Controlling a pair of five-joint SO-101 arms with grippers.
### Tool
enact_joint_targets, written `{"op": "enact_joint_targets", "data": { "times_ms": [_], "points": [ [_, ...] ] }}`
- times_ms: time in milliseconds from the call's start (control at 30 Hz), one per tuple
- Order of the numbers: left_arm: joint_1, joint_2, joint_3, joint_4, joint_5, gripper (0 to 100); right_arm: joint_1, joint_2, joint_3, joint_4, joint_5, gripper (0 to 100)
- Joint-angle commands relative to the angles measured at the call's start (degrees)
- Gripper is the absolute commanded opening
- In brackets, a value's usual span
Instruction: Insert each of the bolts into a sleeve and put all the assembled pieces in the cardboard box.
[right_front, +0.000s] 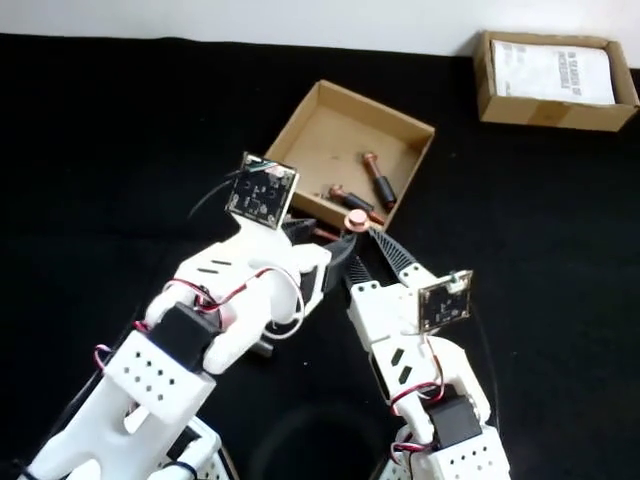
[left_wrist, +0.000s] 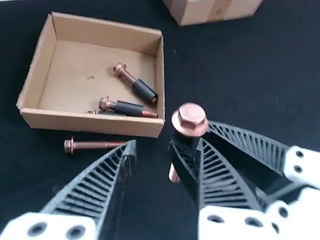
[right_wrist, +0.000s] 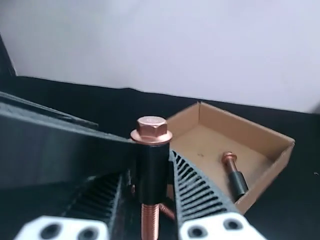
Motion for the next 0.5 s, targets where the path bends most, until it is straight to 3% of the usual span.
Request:
{"op": "enact_joint_targets", "data": {
  "times_ms": [0,133,267,467],
  "points": [
    [-0.5,-3.4,-4.4,5.5,-3.9,19,2.6,0.0,-1.1,1.6,0.1,0.6],
    [-0.3,-9.6,-7.6,14.1,-6.9,17,5.6,0.0,-4.7,5.4,0.1,0.6],
    [-1.5,-16.6,-7.6,18.6,-11.3,0,6.3,0.5,-11.6,9.3,0.2,0.6],
    [-12.9,-26.4,-0.9,19.8,-12.2,1,7.9,14.9,-27.7,13.1,0.2,0.6]
  ]
}}
